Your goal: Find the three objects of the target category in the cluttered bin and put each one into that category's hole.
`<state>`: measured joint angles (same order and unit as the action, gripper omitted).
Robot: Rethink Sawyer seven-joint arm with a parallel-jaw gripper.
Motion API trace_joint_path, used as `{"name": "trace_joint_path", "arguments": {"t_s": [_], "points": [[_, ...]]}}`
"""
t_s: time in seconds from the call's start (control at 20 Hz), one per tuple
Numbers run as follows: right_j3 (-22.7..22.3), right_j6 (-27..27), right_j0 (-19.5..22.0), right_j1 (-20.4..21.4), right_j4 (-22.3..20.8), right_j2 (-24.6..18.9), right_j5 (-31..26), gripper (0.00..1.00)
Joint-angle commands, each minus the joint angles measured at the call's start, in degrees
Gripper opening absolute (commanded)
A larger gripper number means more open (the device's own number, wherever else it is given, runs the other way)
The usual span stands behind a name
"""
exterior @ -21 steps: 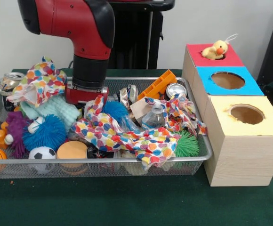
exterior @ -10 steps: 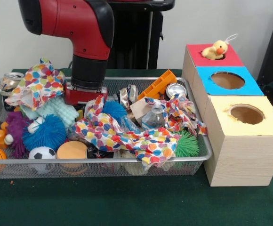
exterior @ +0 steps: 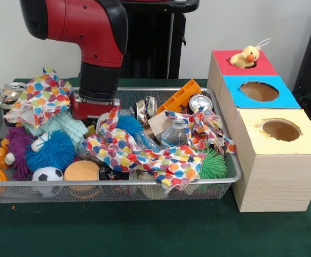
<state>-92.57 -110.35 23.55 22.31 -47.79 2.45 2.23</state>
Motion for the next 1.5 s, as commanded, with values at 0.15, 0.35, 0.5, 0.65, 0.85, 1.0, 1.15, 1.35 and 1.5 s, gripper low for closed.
{"name": "trace_joint_path", "arguments": {"t_s": [0.15, 0.35, 0.5, 0.65, 0.85, 1.0, 1.15, 1.35, 1.5], "points": [[10.2, -1.5, 7.8, -7.9, -3.5, 1.0, 18.3, 1.0], [9.7, -1.4, 9.1, -9.6, 0.7, 1.0, 28.0, 1.0], [9.7, -0.8, 9.5, -11.0, 2.6, 1.5, 32.0, 1.0], [9.9, -1.2, 9.4, -11.8, 3.3, 2.1, 32.6, 1.0], [10.7, -2.9, 9.4, -12.9, 2.9, 2.0, 30.8, 1.0], [10.8, -3.8, 9.3, -13.2, 2.6, 1.9, 29.4, 1.0], [10.9, -4.1, 8.7, -13.0, 1.6, 2.0, 26.3, 1.0], [10.6, -5.6, 9.1, -12.1, -1.5, 0.0, 21.7, 0.0], [10.4, -6.2, 9.7, -12.0, -3.5, -1.4, 20.3, 0.0]]}}
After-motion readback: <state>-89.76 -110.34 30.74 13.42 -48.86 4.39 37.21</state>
